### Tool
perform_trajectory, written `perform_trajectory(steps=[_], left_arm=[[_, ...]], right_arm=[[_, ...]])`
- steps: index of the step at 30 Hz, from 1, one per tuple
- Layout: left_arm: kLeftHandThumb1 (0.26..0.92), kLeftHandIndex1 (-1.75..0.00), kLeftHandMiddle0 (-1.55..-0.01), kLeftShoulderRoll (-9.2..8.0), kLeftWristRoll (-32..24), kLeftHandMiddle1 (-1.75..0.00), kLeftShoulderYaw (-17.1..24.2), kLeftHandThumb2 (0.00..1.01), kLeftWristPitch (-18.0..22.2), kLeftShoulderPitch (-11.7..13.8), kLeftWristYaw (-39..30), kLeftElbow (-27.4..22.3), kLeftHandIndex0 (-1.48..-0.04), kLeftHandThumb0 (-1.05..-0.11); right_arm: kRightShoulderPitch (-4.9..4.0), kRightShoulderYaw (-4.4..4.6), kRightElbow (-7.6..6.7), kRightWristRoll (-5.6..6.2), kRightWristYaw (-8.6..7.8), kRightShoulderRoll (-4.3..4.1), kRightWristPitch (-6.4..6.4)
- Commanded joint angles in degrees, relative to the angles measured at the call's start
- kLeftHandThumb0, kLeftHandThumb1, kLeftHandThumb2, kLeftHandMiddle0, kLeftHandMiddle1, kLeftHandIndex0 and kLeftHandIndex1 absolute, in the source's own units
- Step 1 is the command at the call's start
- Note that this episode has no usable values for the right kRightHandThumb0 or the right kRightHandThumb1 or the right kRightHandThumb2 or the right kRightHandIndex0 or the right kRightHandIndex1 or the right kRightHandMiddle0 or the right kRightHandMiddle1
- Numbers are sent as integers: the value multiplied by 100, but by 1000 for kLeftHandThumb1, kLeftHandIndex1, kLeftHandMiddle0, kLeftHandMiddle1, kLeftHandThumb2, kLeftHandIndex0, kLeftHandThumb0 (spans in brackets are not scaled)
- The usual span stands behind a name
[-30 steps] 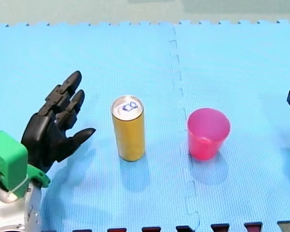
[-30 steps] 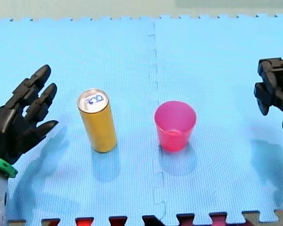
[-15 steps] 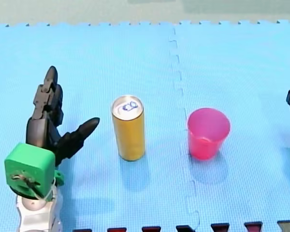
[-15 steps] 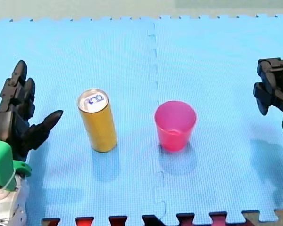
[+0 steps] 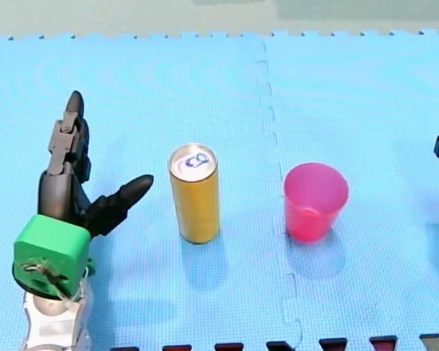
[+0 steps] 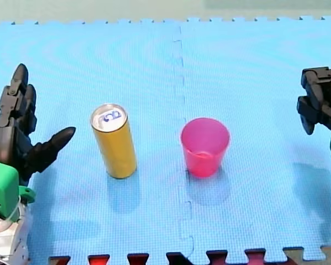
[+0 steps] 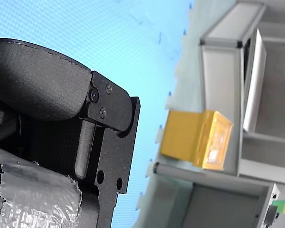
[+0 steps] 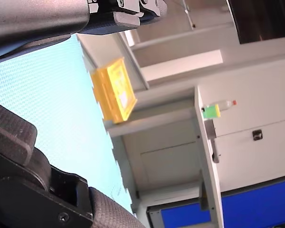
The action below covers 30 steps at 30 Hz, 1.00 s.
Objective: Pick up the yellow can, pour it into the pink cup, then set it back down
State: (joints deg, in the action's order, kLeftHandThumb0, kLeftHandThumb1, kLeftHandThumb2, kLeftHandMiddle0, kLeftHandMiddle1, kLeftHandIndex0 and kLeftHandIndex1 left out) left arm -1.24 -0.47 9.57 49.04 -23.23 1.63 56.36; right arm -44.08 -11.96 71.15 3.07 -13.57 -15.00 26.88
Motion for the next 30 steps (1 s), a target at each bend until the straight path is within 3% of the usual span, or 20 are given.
perform_trajectory(steps=[1,10,17,30], left_arm=[[679,0,-37,-41,-11,0,-19,2,-23,26,3,-45,-89,-959],[686,0,-32,-104,-163,0,-98,3,-249,109,-410,-178,-81,-974],[696,0,-27,-172,-660,0,-173,5,-921,339,-1473,-670,-76,-980],[704,-3,-33,-179,-840,-2,-252,0,-1691,567,-1916,-1369,-87,-907]], right_arm=[[-36,0,1,-4,1,-39,-18],[-38,0,1,2,-33,-41,-8],[-39,20,-13,-17,-13,-29,4],[-42,32,-10,-7,-15,-25,45]])
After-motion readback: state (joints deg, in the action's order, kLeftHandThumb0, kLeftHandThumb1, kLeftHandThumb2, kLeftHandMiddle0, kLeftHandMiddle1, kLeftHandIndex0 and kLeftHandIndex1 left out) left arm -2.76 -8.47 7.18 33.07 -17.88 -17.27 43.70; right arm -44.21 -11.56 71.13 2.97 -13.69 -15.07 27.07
